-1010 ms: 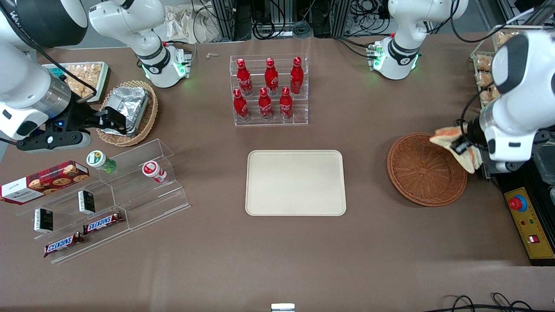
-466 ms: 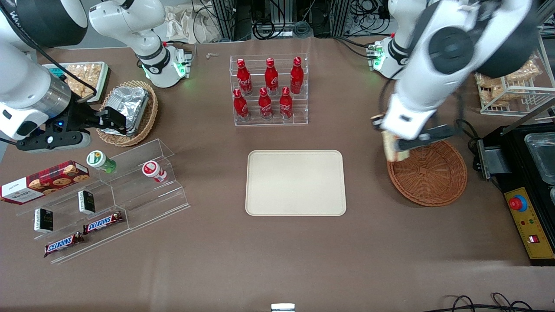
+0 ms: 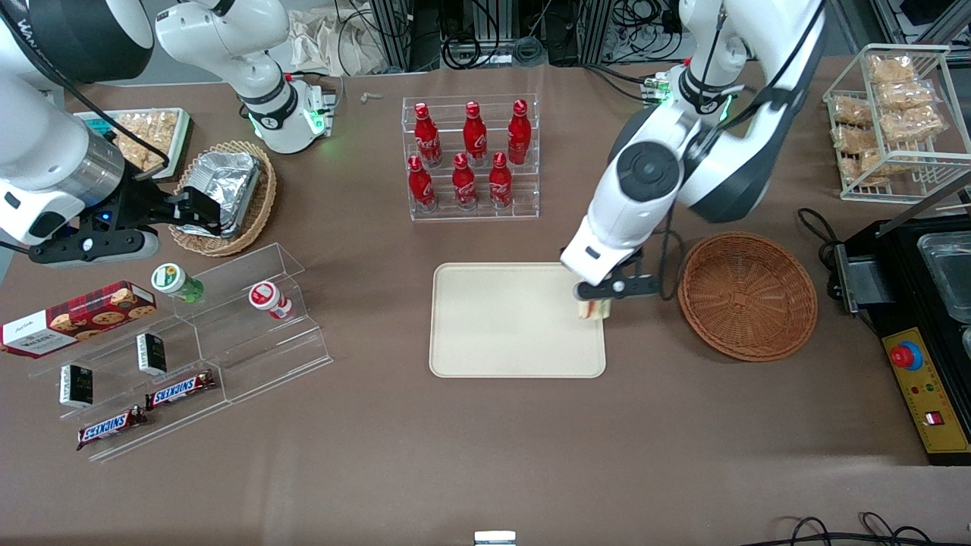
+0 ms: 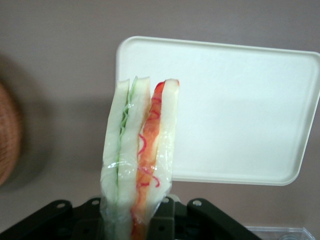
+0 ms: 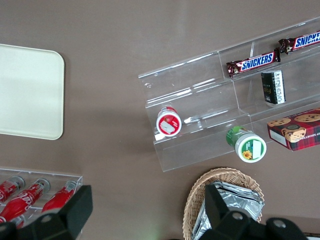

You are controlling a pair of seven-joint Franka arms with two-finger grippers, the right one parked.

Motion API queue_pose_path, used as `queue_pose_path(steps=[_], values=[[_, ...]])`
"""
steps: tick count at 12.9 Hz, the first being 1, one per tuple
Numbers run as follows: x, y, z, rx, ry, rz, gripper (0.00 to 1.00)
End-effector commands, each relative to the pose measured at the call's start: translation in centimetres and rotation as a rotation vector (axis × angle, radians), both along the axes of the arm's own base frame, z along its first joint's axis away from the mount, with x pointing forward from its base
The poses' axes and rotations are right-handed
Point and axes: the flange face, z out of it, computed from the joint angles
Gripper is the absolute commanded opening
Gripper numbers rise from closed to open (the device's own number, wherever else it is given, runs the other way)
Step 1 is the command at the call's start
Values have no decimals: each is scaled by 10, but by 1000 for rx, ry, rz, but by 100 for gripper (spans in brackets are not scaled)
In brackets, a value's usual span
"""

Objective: Place sandwich from basket to tray
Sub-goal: 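Lower the sandwich onto the tray and open the left gripper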

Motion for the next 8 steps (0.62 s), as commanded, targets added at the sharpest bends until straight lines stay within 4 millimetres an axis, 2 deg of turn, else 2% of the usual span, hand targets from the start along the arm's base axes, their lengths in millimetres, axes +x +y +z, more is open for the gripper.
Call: queue_pose_path(steps=[1, 3, 5, 7, 8], values=[[8, -8, -69, 24, -29, -37, 0], [9, -8, -123, 77, -34, -67, 0], [8, -8, -161, 136, -54, -112, 0], [10, -10, -177, 124, -80, -109, 0], [12, -11, -177, 121, -82, -110, 0]])
